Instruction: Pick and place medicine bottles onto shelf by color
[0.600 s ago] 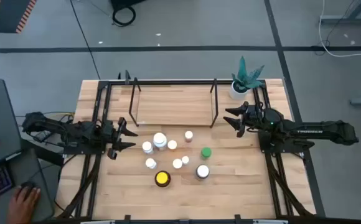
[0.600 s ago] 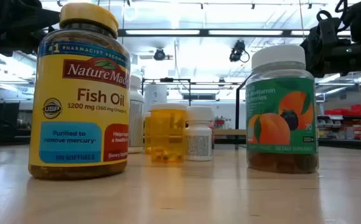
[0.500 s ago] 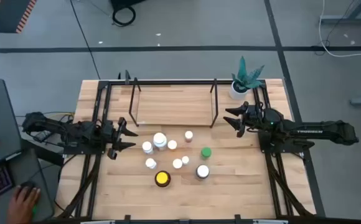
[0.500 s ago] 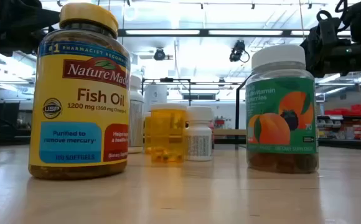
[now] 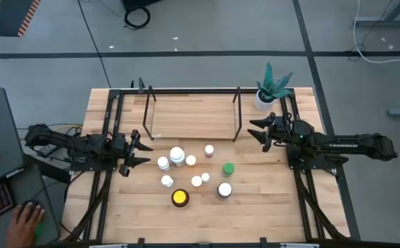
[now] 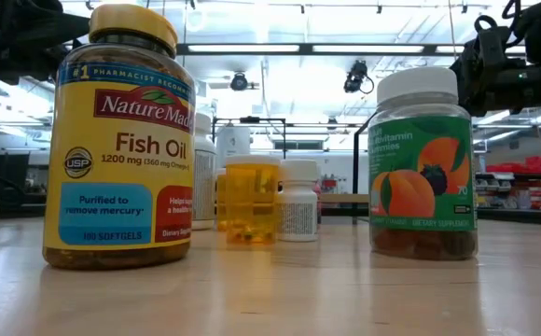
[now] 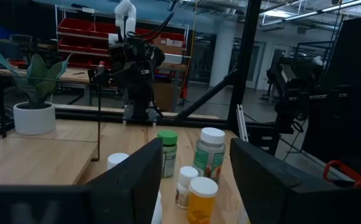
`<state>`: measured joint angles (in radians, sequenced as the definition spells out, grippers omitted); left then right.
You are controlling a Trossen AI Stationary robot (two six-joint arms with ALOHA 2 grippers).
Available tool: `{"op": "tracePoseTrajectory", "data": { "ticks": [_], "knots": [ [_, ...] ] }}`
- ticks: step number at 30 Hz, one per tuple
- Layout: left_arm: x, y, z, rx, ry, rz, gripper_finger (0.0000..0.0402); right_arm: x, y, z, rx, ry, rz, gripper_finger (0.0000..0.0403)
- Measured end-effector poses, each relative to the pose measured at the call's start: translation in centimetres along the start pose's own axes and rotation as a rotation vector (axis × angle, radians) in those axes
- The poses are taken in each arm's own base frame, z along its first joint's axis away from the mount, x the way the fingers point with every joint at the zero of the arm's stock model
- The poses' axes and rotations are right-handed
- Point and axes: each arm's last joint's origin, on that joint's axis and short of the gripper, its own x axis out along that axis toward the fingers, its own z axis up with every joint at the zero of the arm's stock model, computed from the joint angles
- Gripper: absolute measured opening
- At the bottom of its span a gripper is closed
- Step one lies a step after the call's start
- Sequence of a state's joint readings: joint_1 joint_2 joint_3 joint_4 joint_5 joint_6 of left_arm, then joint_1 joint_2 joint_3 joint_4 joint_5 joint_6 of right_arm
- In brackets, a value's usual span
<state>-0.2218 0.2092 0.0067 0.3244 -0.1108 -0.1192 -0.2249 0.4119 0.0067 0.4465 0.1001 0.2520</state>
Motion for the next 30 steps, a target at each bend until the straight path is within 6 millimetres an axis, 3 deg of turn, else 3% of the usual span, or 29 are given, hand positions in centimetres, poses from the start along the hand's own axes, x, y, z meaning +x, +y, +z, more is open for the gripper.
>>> {"op": "tracePoseTrajectory", "data": {
  "ticks": [30],
  "knots": [
    [0.0,0.0,0.0,0.0,0.0,0.0,0.0196,0.0,0.0,0.0,0.0,0.0,0.0,0.0243]
  ]
}}
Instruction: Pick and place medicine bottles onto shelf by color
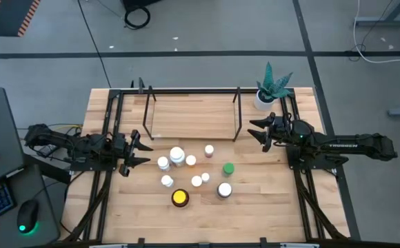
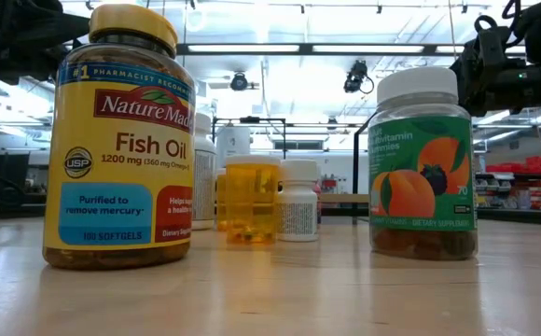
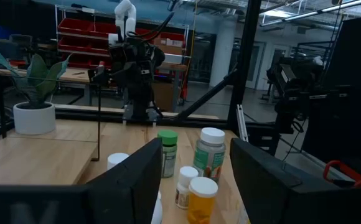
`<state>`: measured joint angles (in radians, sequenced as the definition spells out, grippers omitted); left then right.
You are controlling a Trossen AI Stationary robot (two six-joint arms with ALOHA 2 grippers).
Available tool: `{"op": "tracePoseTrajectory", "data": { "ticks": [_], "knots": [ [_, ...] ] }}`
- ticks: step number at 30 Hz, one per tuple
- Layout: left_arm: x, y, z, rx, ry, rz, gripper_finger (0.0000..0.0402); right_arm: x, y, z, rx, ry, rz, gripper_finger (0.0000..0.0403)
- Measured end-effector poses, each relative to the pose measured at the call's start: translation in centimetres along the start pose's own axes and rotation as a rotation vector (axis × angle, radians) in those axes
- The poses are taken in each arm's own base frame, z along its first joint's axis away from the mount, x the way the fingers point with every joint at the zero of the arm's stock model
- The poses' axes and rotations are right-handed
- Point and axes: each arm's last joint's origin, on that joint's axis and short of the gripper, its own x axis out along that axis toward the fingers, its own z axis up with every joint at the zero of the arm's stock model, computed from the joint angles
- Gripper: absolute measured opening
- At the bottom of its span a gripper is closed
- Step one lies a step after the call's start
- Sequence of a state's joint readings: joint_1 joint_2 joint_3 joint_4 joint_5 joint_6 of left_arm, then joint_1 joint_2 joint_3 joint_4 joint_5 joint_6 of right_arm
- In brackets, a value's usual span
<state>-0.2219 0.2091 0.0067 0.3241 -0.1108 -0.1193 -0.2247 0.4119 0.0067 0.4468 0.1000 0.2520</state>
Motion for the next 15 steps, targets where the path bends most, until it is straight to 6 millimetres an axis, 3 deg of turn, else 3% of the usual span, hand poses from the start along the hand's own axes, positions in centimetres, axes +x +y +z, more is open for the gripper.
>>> {"op": "tracePoseTrajectory", "data": {
  "ticks": [15],
  "knots": [
    [0.0,0.0,0.01,0.0,-0.001,0.0,0.0196,0.0,0.0,0.0,0.0,0.0,0.0,0.0243]
  ]
}}
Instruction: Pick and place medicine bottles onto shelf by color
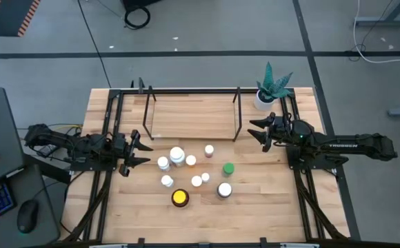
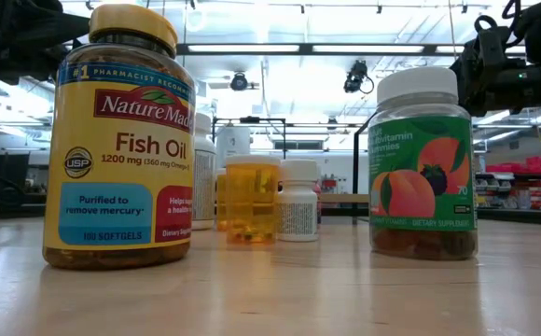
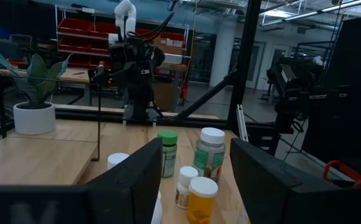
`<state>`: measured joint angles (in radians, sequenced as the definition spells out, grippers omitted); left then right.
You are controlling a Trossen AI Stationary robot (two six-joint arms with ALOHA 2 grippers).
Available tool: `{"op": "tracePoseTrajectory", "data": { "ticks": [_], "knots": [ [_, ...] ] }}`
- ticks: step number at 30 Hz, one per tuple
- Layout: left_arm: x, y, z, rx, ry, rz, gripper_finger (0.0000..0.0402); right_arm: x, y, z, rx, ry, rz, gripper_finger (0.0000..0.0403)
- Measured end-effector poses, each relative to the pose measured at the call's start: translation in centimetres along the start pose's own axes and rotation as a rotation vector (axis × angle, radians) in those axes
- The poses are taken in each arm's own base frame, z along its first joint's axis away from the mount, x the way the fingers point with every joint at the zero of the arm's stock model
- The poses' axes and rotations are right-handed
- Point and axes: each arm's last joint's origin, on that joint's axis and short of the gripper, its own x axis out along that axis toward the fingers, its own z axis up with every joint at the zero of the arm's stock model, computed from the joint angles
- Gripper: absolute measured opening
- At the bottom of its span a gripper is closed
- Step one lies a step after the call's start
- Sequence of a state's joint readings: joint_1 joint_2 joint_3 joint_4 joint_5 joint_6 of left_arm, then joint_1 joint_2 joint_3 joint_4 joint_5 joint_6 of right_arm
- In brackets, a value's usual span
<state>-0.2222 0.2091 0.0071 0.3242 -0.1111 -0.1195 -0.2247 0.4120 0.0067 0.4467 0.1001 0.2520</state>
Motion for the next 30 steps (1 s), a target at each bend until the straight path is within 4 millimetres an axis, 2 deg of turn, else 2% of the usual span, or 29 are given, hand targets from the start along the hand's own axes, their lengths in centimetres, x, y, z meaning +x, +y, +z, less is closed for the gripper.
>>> {"op": "tracePoseTrajectory", "data": {
  "ticks": [30],
  "knots": [
    [0.0,0.0,0.0,0.0,0.0,0.0,0.0195,0.0,0.0,-0.02,0.0,0.001,0.0,0.0243]
  ]
}}
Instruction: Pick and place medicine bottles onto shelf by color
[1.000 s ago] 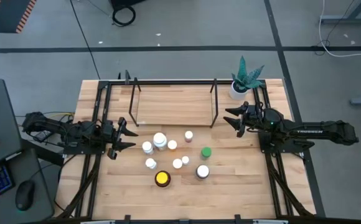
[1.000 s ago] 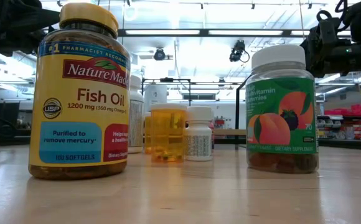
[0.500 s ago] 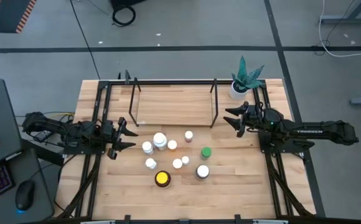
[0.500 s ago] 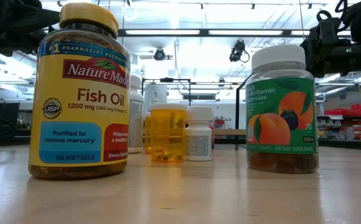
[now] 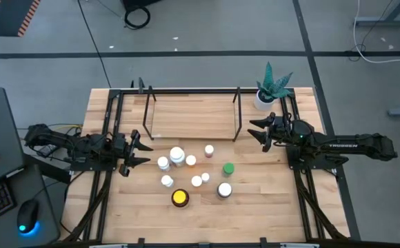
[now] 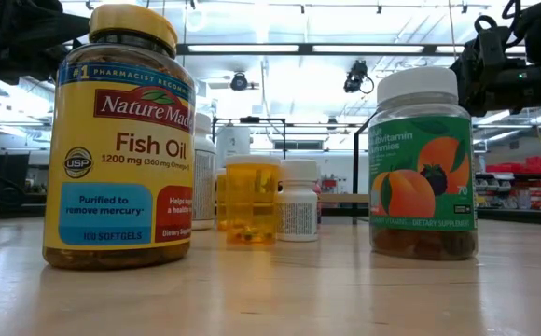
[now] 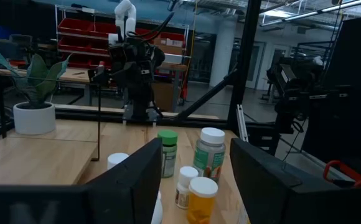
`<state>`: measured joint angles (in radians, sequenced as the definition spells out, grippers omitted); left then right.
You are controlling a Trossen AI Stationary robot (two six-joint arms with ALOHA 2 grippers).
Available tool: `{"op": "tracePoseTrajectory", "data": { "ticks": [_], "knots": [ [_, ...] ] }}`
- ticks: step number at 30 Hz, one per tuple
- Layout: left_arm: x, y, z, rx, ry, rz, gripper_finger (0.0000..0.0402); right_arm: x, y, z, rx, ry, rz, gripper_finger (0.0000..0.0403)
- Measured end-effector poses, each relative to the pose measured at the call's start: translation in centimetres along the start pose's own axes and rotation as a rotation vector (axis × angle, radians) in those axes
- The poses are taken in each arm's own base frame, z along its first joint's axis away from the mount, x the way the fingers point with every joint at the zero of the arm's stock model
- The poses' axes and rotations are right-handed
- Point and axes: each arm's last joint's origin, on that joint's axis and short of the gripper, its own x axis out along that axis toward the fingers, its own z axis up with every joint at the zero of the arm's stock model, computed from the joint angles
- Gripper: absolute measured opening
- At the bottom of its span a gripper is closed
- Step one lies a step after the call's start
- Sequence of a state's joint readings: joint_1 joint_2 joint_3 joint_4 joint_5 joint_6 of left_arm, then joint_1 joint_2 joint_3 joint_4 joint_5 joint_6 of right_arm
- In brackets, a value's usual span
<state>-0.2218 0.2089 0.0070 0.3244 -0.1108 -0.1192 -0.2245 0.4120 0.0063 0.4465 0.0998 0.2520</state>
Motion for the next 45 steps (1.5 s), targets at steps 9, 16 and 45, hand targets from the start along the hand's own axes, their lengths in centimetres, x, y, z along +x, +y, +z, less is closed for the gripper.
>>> {"op": "tracePoseTrajectory", "data": {
  "ticks": [9,16,45],
  "knots": [
    [0.0,0.0,0.0,0.0,0.0,0.0,0.0193,0.0,0.0,0.0,0.0,0.0,-0.001,0.0243],
    [0.0,0.0,0.0,-0.001,-0.001,0.0,0.0193,0.0,0.0,0.0,0.0,-0.001,0.0,0.0243],
    [0.5,0.8,3.3,0.243,-0.036,0.153,0.0174,0.0,0.0,0.0,0.0,-0.001,-0.001,0.0243]
  ]
}}
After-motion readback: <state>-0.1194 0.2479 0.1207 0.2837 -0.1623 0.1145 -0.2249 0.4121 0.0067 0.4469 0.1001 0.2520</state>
